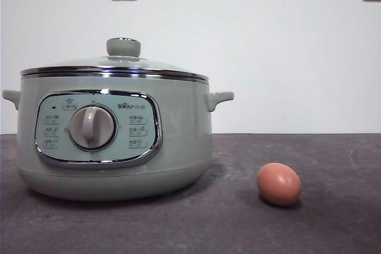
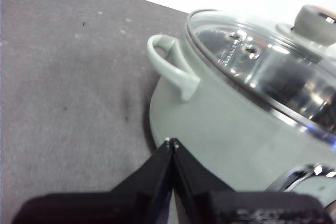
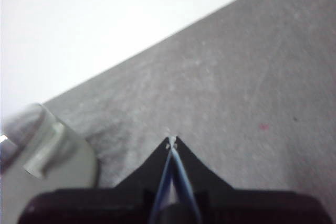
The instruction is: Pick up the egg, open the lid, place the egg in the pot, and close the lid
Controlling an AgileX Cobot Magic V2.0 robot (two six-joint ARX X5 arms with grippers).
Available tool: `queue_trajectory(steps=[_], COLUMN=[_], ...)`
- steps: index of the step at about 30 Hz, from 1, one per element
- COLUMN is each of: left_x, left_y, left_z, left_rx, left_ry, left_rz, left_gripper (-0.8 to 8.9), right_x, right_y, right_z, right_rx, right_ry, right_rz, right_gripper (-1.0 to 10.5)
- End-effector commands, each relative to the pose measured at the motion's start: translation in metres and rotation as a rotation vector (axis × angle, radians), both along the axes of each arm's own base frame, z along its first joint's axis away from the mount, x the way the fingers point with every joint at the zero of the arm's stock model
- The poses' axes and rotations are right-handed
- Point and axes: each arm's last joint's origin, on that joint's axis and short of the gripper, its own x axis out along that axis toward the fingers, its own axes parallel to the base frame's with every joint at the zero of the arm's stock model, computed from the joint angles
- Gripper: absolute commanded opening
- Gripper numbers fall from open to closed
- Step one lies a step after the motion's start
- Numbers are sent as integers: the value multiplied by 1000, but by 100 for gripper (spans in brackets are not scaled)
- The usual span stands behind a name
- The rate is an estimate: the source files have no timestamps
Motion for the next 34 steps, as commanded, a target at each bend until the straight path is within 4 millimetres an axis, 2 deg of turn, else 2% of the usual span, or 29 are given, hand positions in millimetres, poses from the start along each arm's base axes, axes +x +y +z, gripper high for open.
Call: queue_trajectory(steps=[1,8,14,21,26,28,31,32,34], left_x=[-3,-12,-14,-2,14,20,29,31,34], left_y=[1,2,0,-5,-11,-13,-15,-15,-16], left_z=[18,63,99,133,148,153,157,159,162], left_rx=[-15,-25,-26,7,-19,-31,-39,-43,-44], left_ry=[-60,-162,-192,-136,-59,-36,-10,-5,-1], left_rz=[0,-3,-58,-178,-330,-380,-400,-399,-399], left_gripper=[-6,-6,-6,-3,6,79,295,329,338], right_x=[0,5,16,33,46,50,54,54,55], right_y=[0,1,5,10,15,16,18,18,19], right_z=[14,52,89,125,139,141,139,139,136], right_rx=[21,10,-17,14,24,22,19,22,28], right_ry=[-15,34,54,73,80,86,101,110,134], right_rz=[12,36,144,343,539,562,567,570,575], right_gripper=[-9,-8,-8,-7,6,83,344,384,379])
